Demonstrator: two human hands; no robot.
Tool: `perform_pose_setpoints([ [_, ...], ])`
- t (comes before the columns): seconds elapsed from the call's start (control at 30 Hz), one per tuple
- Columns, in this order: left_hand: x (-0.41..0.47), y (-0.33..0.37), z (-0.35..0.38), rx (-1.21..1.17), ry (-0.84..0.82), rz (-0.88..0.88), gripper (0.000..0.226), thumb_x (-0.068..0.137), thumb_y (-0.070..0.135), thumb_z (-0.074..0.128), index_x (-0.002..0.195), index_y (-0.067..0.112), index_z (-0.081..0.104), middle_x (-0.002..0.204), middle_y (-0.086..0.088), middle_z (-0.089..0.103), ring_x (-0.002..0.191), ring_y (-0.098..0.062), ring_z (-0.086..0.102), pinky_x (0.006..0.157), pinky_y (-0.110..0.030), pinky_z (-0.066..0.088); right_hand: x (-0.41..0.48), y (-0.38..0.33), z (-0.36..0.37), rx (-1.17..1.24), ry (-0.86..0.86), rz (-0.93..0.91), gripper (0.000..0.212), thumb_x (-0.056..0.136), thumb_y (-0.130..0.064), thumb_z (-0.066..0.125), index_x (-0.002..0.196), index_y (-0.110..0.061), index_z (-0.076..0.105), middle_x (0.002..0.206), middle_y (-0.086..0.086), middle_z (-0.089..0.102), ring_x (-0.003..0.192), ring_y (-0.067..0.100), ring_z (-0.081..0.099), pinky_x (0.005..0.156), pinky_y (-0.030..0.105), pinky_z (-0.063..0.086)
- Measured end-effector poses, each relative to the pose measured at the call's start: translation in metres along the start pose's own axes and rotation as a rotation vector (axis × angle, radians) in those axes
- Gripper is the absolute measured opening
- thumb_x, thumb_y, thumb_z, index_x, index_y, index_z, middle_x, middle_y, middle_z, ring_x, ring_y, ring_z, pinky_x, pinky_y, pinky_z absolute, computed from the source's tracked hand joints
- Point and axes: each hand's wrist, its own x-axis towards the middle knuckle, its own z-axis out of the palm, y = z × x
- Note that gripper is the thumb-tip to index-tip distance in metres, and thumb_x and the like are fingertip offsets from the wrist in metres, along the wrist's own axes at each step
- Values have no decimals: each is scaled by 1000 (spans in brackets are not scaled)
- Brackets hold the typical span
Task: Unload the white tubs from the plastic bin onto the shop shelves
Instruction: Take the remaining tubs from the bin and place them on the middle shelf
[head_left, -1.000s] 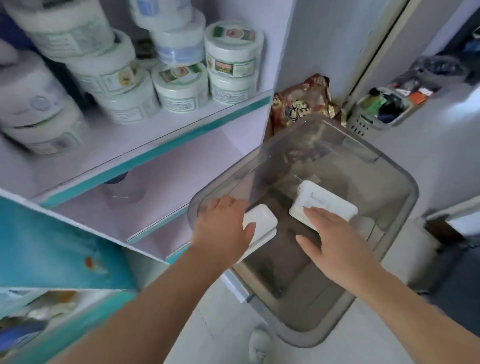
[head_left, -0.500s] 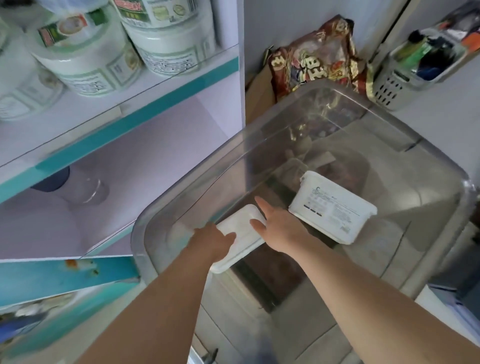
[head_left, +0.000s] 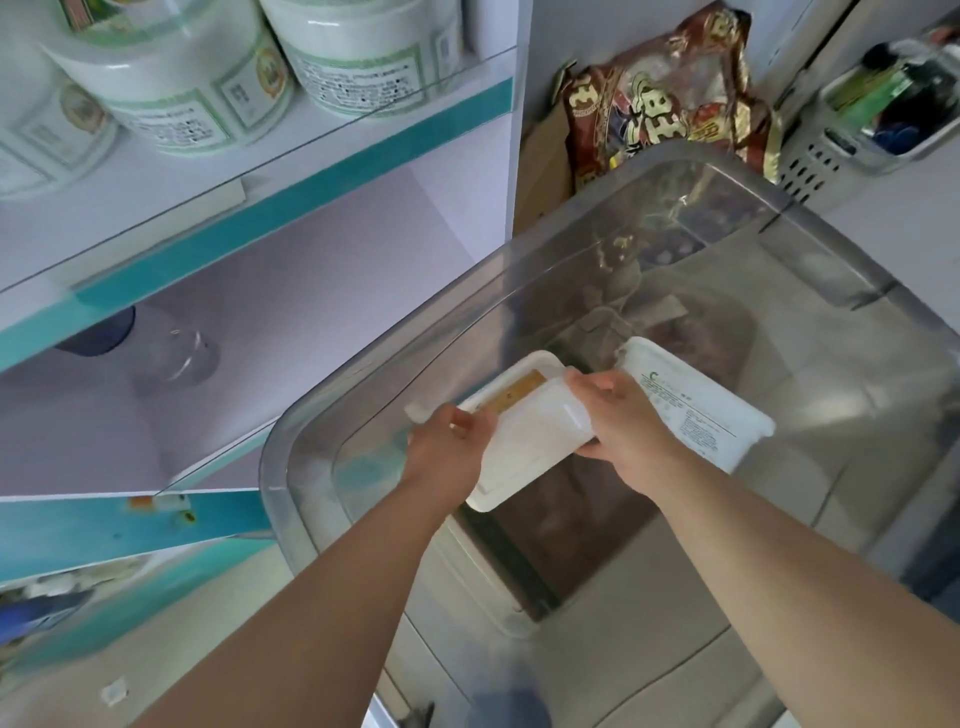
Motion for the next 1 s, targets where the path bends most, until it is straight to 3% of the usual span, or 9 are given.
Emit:
perform_pose_setpoints([
  [0.1,-1,1,-1,18,-6,20,27,93,42,52,99,16,54,107,-7,58,70,-9,52,66,-29,53,-5,8,12,-204,103,-15,49,88,-48,58,108,-4,62,102,11,65,86,22,58,72,33,49],
  [0.2,0,-6,-4,109,-79,10,24,96,36,50,94,12,54,92,-5,58,68,-9,50,68,-28,45,-6,18,17,-135,172,156,60,83,-56,59,113,-3,58,97,1,61,87,20,57,61,26,43],
  [0.3,7,-14,-4,65,-112,-63,20,94,29,54,86,11,56,94,-10,61,85,-24,61,81,-38,56,-2,26,15,-88,190,181,45,81,-52,65,96,-10,56,76,-10,50,73,11,53,70,29,45],
  [0.37,14,-17,-3,35,-135,-121,21,91,29,59,89,9,58,102,-14,63,95,-32,64,81,-44,57,0,29,15,-87,188,197,45,80,-52,66,100,-14,54,76,-11,47,73,13,50,77,34,48],
  [0.47,21,-20,-1,35,-181,-229,40,92,37,56,113,3,56,108,-14,62,97,-33,65,79,-44,58,7,26,15,-103,160,246,53,76,-50,69,110,-12,56,84,-4,52,92,26,55,81,45,55],
  [0.67,22,-17,6,-73,-264,-360,43,93,46,49,117,10,54,114,-15,61,100,-37,62,76,-54,57,11,21,15,-151,42,295,40,85,-37,57,113,-9,54,109,9,57,102,33,56,84,52,54],
  [0.83,13,-3,-9,-176,-184,-252,32,80,13,75,104,6,55,101,-12,65,92,-31,65,84,-48,55,4,21,-5,-115,-71,183,22,82,-9,61,104,-7,59,101,10,66,93,24,64,85,42,54],
  [0.9,11,-1,-12,-135,-162,-228,47,70,6,81,111,6,58,106,-10,65,95,-28,64,86,-45,55,-2,19,-9,-199,-99,132,35,74,4,60,106,-12,59,101,7,65,98,24,61,88,39,52],
  [1.0,9,-4,-9,-189,-179,-270,58,72,38,79,121,15,56,109,-7,66,96,-26,66,81,-43,57,-2,19,-8,-173,-142,156,42,76,-7,61,117,-16,57,105,3,66,101,23,62,90,44,52],
])
